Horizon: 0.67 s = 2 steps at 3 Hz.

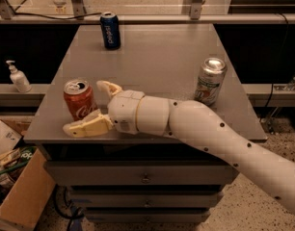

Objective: Place coke can upright

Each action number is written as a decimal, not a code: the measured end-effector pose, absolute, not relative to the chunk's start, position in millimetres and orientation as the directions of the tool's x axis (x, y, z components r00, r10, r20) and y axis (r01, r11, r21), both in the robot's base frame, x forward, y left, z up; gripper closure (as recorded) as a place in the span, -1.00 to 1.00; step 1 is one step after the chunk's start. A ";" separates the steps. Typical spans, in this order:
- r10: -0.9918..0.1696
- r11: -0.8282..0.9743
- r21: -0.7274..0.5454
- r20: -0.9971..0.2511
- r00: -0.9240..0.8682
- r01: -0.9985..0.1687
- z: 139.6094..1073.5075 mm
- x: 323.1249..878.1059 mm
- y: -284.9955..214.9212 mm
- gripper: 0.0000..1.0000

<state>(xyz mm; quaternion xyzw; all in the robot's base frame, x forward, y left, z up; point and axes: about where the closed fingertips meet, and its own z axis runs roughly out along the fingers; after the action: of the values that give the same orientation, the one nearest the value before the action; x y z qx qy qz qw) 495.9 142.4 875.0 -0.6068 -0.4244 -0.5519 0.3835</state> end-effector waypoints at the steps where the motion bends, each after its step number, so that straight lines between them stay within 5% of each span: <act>1: 0.102 -0.358 0.013 0.994 0.025 0.934 878.4 493.5 137.3 -1.00; 2: 0.113 -0.386 0.034 0.994 0.011 0.922 885.4 489.1 117.0 -1.00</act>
Offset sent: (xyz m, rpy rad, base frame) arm -0.0078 -0.0738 0.0208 -0.0386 -0.0533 -0.1230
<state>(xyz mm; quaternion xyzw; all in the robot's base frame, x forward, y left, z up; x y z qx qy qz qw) 489.1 117.0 885.4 -0.6134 -0.4217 -0.5628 0.3594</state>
